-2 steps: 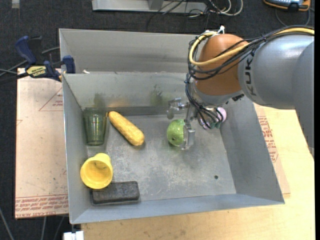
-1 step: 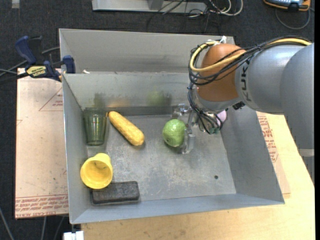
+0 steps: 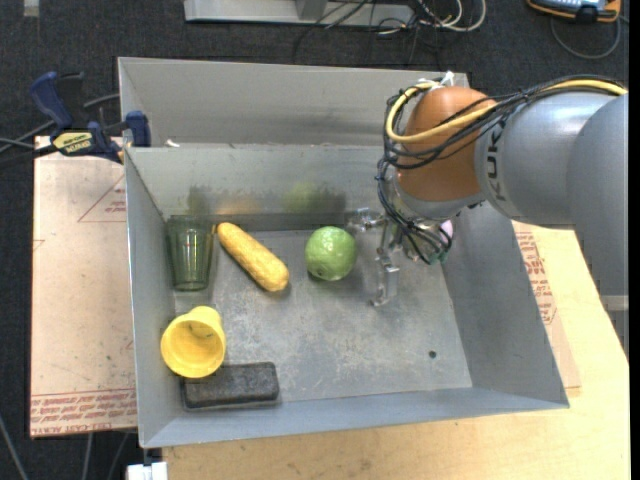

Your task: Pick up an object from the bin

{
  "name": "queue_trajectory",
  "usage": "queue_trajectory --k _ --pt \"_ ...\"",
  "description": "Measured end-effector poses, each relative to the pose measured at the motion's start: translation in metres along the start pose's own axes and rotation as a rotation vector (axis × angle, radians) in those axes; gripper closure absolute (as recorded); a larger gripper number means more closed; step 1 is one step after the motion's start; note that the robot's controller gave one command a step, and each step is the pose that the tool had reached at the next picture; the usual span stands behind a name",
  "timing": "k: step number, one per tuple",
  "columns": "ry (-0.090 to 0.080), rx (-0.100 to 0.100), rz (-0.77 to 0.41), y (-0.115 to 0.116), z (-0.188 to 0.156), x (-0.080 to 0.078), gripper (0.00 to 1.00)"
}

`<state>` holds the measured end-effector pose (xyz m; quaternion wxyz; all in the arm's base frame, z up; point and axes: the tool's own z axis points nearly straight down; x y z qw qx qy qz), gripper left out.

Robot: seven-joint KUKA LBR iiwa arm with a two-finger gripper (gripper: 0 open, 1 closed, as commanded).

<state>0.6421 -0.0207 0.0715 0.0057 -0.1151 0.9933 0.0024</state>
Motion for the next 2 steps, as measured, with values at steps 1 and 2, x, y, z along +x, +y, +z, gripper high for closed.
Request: queue_trajectory --k 1,2 --pt "-0.008 0.002 -0.069 0.004 -0.007 -0.010 0.00" --pt "-0.005 0.001 0.147 0.040 -0.002 -0.019 0.00"
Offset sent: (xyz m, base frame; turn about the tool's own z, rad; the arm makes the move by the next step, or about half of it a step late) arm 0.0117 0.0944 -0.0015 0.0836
